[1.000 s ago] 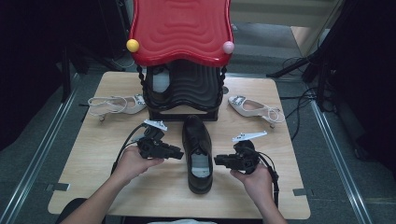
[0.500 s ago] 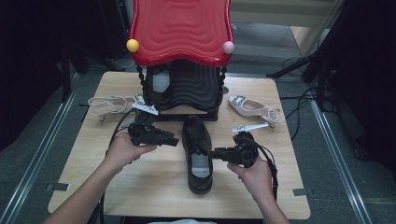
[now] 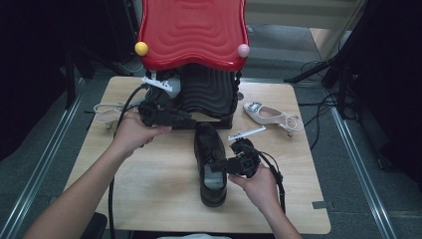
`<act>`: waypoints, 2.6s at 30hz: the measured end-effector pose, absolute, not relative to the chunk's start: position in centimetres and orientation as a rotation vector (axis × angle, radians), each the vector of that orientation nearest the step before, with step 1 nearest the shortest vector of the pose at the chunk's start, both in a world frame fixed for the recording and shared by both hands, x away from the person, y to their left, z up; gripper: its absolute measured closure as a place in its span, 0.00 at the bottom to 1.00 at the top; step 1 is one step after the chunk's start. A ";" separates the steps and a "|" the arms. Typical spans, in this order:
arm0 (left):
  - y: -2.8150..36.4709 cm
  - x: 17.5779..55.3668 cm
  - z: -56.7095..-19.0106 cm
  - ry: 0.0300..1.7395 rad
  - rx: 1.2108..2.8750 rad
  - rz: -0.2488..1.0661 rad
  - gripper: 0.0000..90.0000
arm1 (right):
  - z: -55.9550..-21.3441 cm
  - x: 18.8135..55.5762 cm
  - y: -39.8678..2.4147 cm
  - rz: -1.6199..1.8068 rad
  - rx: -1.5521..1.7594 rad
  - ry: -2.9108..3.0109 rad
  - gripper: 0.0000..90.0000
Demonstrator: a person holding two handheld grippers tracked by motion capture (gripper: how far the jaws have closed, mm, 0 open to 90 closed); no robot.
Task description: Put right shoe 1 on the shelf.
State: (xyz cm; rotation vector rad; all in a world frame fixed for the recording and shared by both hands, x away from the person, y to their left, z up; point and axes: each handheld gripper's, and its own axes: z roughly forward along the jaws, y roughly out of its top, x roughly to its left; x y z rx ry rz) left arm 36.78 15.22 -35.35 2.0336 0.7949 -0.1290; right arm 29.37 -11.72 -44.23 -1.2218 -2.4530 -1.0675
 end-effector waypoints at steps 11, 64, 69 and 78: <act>15.2 38.2 -30.9 0.744 2.030 -0.061 0.75 | -45.5 29.2 -9.0 -0.984 -1.186 -2.478 0.72; 13.2 46.3 -23.5 0.851 2.037 0.228 0.95 | -46.1 29.9 -10.6 -0.886 -1.272 -2.539 0.98; 13.1 46.4 -23.5 0.849 2.042 0.231 0.98 | -45.4 29.8 -12.0 -0.960 -1.279 -2.495 0.98; 13.4 46.6 -23.7 0.858 2.022 0.190 0.99 | -43.3 29.5 -12.2 -1.020 -1.237 -2.468 0.98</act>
